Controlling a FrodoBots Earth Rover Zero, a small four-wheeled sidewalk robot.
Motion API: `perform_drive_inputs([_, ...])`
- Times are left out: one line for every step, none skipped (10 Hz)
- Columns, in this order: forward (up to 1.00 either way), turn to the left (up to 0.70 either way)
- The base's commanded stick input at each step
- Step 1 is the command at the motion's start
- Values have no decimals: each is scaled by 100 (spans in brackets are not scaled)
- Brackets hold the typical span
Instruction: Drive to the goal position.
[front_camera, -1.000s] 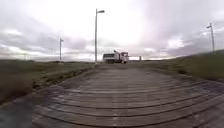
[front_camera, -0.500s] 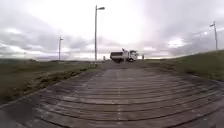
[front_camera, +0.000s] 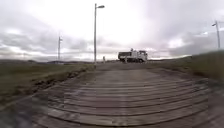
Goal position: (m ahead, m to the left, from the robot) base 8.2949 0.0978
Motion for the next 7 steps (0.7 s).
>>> perform_drive_inputs([100, 0])
perform_drive_inputs([100, 0])
perform_drive_inputs([100, 0])
perform_drive_inputs([100, 0])
perform_drive_inputs([100, 0])
perform_drive_inputs([100, 0])
perform_drive_inputs([100, 0])
